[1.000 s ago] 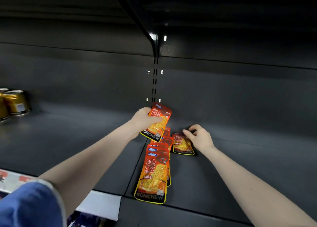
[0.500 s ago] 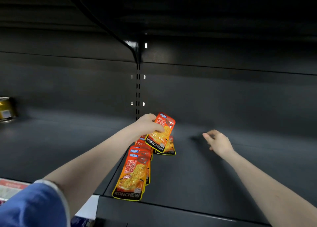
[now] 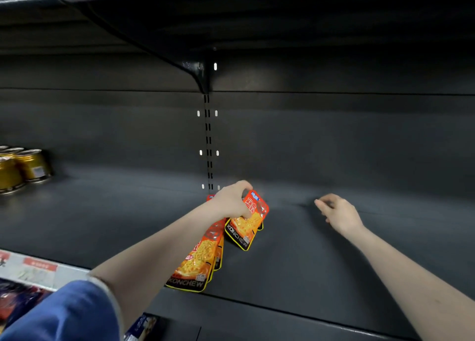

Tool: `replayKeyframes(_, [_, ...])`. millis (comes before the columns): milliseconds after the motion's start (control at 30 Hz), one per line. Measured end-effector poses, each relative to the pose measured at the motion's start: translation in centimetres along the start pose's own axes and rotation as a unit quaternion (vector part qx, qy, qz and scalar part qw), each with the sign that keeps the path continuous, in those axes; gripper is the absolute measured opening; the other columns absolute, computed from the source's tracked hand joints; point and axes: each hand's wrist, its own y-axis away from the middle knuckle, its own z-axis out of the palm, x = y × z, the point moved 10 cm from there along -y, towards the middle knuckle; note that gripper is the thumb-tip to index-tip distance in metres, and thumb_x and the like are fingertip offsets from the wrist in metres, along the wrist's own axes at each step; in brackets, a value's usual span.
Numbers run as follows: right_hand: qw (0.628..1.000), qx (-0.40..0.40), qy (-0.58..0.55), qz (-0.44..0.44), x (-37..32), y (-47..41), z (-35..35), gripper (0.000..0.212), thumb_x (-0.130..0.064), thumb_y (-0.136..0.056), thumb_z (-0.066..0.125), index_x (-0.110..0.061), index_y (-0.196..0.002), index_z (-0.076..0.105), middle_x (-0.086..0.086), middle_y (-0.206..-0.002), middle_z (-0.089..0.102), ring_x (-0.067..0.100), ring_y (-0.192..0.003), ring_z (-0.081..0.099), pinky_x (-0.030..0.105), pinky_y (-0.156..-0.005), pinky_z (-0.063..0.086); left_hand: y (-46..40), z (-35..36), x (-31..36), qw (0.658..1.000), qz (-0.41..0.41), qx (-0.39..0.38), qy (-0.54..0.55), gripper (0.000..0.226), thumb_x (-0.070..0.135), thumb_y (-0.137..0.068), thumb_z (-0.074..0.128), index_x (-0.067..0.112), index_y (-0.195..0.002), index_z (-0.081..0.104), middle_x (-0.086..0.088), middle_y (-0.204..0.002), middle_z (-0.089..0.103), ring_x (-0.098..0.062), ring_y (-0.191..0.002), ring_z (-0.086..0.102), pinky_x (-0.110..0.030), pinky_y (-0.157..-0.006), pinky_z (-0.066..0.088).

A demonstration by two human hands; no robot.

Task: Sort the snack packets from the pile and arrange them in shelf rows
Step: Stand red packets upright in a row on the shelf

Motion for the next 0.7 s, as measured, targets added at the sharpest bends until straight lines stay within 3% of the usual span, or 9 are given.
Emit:
replayKeyframes(67, [1.0,0.001,0.004,-0.003,0.0,0.0,0.0,0.017,-0.032,-0.093,0.056,-0.016,-0.096,0.061,0.004,-0.087,0.064,0.023,-0.079,0.057,0.032,-0.081,0.046,0.0,0.0,-0.4,1.0,-0.008,0.019,-0.008,0.062,0.007,-0.074,0.069,0.021,-0.13,0.045,-0.007,-0.114,0.061,-0.022,-0.098,0.06,-0.024,-0.073,0.042])
replayKeyframes(133, [1.0,0.002,0.007,-0.002,0.1,0.0,0.1,0.016,-0.031,-0.093,0.056,-0.017,-0.095,0.061,0.003,-0.089,0.064,0.024,-0.081,0.058,0.032,-0.081,0.045,-0.1,-0.1,-0.5,0.999,-0.005,0.029,-0.013,0.066,0.006,-0.077,0.063,0.029,-0.135,0.041,-0.003,-0.101,0.061,-0.019,-0.084,0.058,-0.024,-0.069,0.043])
replayKeyframes(200, [1.0,0.003,0.008,0.0,0.1,0.1,0.1,0.018,-0.032,-0.093,0.055,-0.016,-0.099,0.062,0.002,-0.092,0.063,0.025,-0.085,0.06,0.031,-0.08,0.044,-0.2,-0.2,-0.1,0.998,0.007,0.041,-0.047,0.065,0.005,-0.083,0.055,0.032,-0.14,0.04,0.0,-0.118,0.06,-0.018,-0.09,0.059,-0.024,-0.071,0.044])
replayKeyframes(267, [1.0,0.007,0.012,0.0,0.0,0.2,0.0,0.019,-0.031,-0.093,0.055,-0.015,-0.101,0.062,0.001,-0.094,0.062,0.027,-0.088,0.062,0.031,-0.08,0.044,-0.3,-0.2,0.4,0.993,0.02,0.05,-0.101,0.054,0.007,-0.088,0.051,0.027,-0.138,0.047,0.002,-0.138,0.051,-0.02,-0.113,0.056,-0.025,-0.087,0.043])
replayKeyframes(367, [1.0,0.014,0.016,-0.004,-0.1,0.4,0.0,0.02,-0.03,-0.093,0.056,-0.014,-0.102,0.064,0.003,-0.097,0.064,0.027,-0.091,0.062,0.031,-0.079,0.043,-0.5,0.5,0.5,0.983,0.023,0.05,-0.176,0.043,0.025,-0.092,0.054,0.02,-0.134,0.052,-0.002,-0.14,0.051,-0.024,-0.127,0.047,-0.029,-0.101,0.037])
replayKeyframes(500, [0.997,0.028,0.061,-0.03,-0.4,0.6,0.0,0.014,-0.026,-0.091,0.059,-0.015,-0.096,0.067,0.005,-0.097,0.066,0.022,-0.103,0.059,0.03,-0.083,0.043,-0.5,1.1,0.2,0.943,0.009,0.058,-0.326,0.048,0.046,-0.093,0.048,0.023,-0.135,0.05,-0.006,-0.132,0.055,-0.03,-0.123,0.045,-0.036,-0.098,0.038])
replayKeyframes(700, [0.975,0.006,0.207,-0.083,-1.6,0.9,1.2,0.014,-0.024,-0.092,0.054,-0.017,-0.1,0.064,0.002,-0.093,0.045,0.03,-0.095,0.057,0.032,-0.08,0.046,-0.5,1.3,0.9,0.901,0.027,0.083,-0.425,0.051,0.053,-0.095,0.04,0.017,-0.131,0.051,-0.009,-0.126,0.057,-0.03,-0.12,0.045,-0.037,-0.097,0.036])
